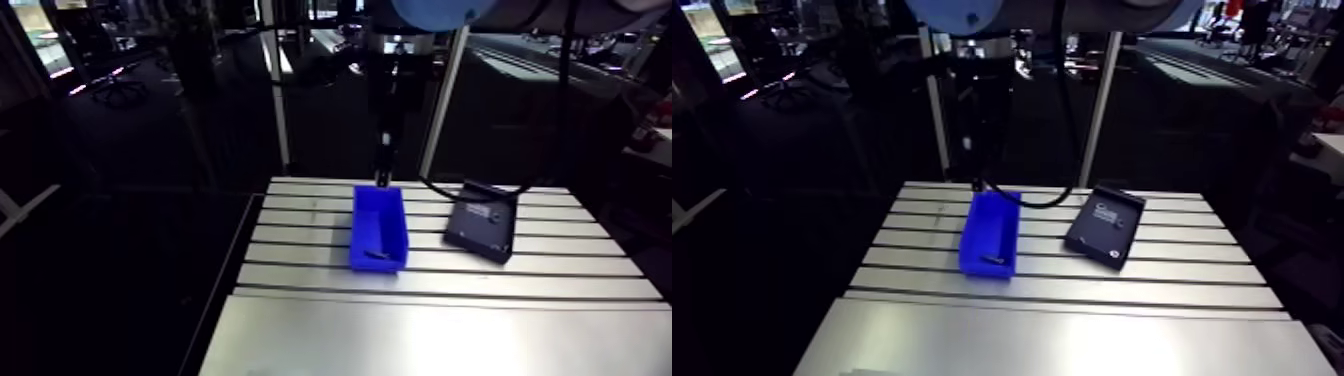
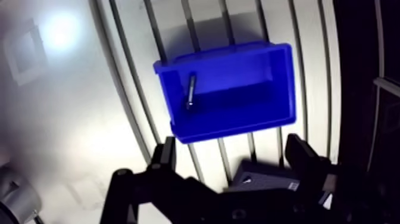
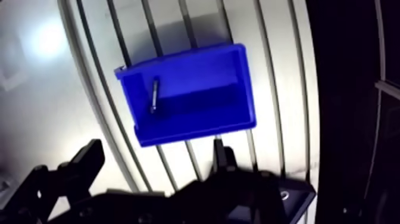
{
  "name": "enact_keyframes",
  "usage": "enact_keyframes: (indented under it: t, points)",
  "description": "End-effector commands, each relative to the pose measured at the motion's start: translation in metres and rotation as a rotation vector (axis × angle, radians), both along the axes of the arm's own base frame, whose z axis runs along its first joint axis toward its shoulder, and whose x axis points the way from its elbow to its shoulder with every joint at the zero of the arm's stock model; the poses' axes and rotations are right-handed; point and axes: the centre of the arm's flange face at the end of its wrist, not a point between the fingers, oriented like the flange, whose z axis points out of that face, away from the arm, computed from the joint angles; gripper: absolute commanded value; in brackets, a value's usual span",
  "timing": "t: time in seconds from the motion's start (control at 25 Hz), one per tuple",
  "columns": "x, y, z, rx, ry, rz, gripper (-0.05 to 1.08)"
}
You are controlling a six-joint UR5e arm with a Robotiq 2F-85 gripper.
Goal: Pick up the M10 bolt from the tray and put it into the blue bin.
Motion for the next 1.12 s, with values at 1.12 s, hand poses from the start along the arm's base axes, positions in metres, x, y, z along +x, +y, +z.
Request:
enact_keyframes:
  t: [1.12]
  points:
    - [0.019,0.111,0.177,0.025,0.080,-1.384,0.01]
